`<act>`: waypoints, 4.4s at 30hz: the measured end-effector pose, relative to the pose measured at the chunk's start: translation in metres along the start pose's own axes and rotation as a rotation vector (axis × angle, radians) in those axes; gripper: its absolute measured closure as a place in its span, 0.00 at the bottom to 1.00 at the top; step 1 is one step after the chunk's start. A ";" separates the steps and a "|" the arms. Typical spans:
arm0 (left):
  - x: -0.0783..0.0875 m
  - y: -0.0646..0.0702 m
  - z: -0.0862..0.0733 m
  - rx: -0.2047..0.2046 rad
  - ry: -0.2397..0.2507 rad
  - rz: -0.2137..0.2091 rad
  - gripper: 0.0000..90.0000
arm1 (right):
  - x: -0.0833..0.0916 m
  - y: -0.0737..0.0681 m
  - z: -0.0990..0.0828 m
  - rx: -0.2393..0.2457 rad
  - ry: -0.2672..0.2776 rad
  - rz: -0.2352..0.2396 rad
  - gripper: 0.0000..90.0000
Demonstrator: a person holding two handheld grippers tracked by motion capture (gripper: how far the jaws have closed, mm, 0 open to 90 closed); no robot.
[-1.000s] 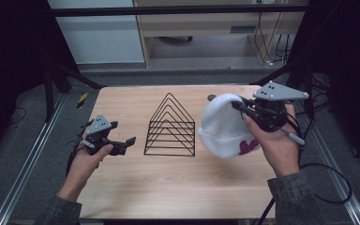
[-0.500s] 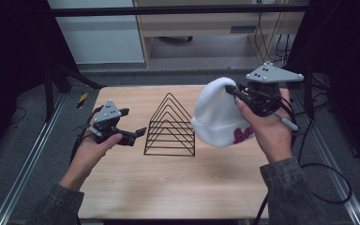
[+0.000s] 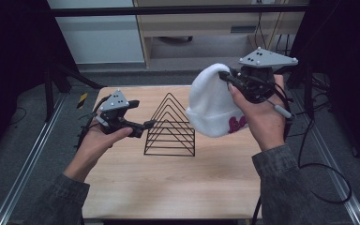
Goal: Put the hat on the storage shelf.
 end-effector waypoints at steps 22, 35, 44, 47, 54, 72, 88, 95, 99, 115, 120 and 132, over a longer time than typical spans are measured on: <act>-0.025 0.011 0.011 -0.034 -0.029 -0.054 0.18 | -0.026 -0.019 0.035 -0.024 0.047 0.021 0.92; -0.050 0.002 0.008 -0.007 -0.040 -0.034 0.16 | -0.041 -0.048 0.055 -0.006 0.072 0.082 0.92; -0.054 -0.004 0.006 0.011 -0.031 -0.060 0.54 | -0.041 -0.065 0.059 0.017 0.081 0.119 0.92; -0.054 -0.001 0.006 0.000 -0.037 -0.072 0.82 | -0.041 -0.063 0.058 0.021 0.079 0.115 0.92; -0.029 -0.006 0.007 0.010 -0.008 -0.009 0.91 | -0.037 -0.047 0.047 0.012 0.061 0.079 0.92; 0.009 -0.024 -0.008 0.026 -0.045 0.075 0.92 | -0.077 -0.044 0.010 -0.027 -0.045 0.075 0.92; -0.023 -0.049 -0.022 0.076 -0.094 0.115 0.92 | -0.113 -0.029 -0.029 -0.057 -0.125 0.046 0.92; -0.036 -0.055 -0.025 0.084 -0.101 0.129 0.92 | -0.117 -0.025 -0.036 -0.065 -0.134 0.035 0.92; -0.040 -0.057 -0.030 0.091 -0.107 0.127 0.92 | -0.118 -0.026 -0.040 -0.053 -0.138 0.035 0.92; -0.036 -0.050 -0.046 0.073 -0.107 0.138 0.92 | -0.099 -0.047 -0.048 -0.009 -0.130 0.101 0.92; -0.037 -0.051 -0.056 0.084 -0.114 0.131 0.92 | -0.100 -0.052 -0.051 0.003 -0.138 0.115 0.92; -0.036 -0.054 -0.062 0.090 -0.114 0.131 0.92 | -0.107 -0.052 -0.055 -0.008 -0.152 0.117 0.92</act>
Point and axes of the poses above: each handheld gripper's, and its own axes: x roughly backward along the jaws, z roughly out of its top, y roughly to its right, the point moved 7 cm from there along -x, roughly forward along the jaws, and after that the axes turned 4 degrees about -z, right-handed, at the moved point
